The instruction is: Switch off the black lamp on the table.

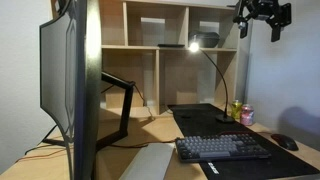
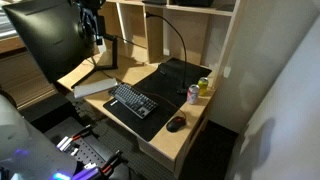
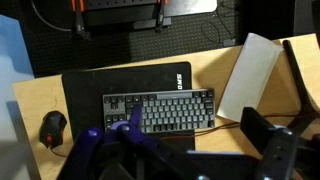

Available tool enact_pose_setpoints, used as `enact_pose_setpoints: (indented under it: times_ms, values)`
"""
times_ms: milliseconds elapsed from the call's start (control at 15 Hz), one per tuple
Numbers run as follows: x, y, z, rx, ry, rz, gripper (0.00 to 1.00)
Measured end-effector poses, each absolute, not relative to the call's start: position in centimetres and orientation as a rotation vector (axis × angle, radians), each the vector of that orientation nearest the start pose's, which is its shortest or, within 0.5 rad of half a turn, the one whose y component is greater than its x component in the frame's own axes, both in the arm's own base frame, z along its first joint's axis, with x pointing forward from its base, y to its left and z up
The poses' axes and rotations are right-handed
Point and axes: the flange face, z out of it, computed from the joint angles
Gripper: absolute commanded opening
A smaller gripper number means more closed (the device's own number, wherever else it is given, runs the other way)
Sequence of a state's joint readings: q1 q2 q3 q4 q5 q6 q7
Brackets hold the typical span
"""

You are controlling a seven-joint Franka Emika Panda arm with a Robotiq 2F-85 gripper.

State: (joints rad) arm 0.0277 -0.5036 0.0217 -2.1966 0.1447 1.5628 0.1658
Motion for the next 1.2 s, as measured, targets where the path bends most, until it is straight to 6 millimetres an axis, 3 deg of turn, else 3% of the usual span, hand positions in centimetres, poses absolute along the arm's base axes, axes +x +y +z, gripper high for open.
enact_pose_setpoints:
  times_ms: [267,467,667,867,933,1067,1200]
  values:
    - [38.3,3.8,56.8,-3.012,0.193,0.212,1.0]
    - [39.5,6.8,54.9,-3.019,0.291,0.269,1.0]
    - [44.3,9.4,49.9,-2.909,0.496,0.343,1.0]
    - [50.0,8.5,44.5,-2.809,0.725,0.345,1.0]
    - [50.9,8.1,43.2,-2.804,0.74,0.369,1.0]
    - [51.1,8.1,42.9,-2.804,0.737,0.377,1.0]
    - [50.6,8.6,44.3,-2.808,0.72,0.346,1.0]
